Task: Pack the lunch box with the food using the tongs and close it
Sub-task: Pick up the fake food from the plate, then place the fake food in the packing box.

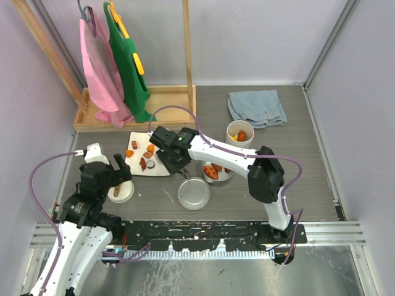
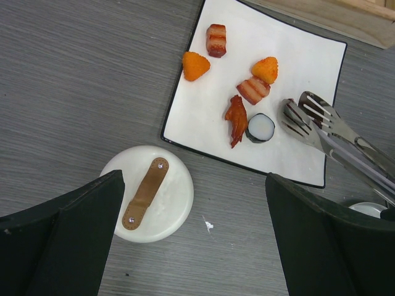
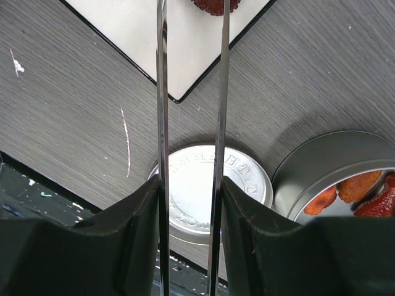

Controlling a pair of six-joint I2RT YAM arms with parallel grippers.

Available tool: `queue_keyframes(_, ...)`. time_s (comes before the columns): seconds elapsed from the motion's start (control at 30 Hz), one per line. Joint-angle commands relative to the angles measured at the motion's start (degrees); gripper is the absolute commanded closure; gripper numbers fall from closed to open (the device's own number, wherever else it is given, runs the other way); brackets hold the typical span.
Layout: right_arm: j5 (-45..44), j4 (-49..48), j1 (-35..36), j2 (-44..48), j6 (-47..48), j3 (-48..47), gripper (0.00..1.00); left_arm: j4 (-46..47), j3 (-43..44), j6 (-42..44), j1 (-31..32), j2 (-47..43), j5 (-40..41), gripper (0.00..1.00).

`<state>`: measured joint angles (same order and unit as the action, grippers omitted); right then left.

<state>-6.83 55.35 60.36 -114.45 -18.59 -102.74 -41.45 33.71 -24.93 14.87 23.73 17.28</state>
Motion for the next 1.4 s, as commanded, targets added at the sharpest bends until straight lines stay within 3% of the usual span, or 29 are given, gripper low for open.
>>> queue_keyframes(0.0,0.4,-0.7,0.5,-0.5,1.5,-3.0,0.55,1.5,0.8,-0.3,-0.3,0.1,0.6,0.02)
queue_keyframes(0.33,-1.3,-0.9,0.6,0.6,0.7,-3.4,0.6,1.5,0.9,-0.4,-0.3,0.1,0.6,0.02)
queue_keyframes(0.57,-0.9,-6.6,0.5,5.3,-1.6,0.1,0.65,1.5,0.8,-0.4,-0.3,0.0,0.6,0.02)
queue_keyframes(0.97,-2.4,-5.3,0.1,13.2,-2.6,2.2,0.66,1.5,0.8,-0.3,-0.3,-0.2,0.5,0.02)
queue_keyframes(1.37,-4.4,-0.5,-5.6,27.7,-3.9,15.1,0.66,1.4,0.8,-0.2,-0.3,-0.3,0.2,0.02)
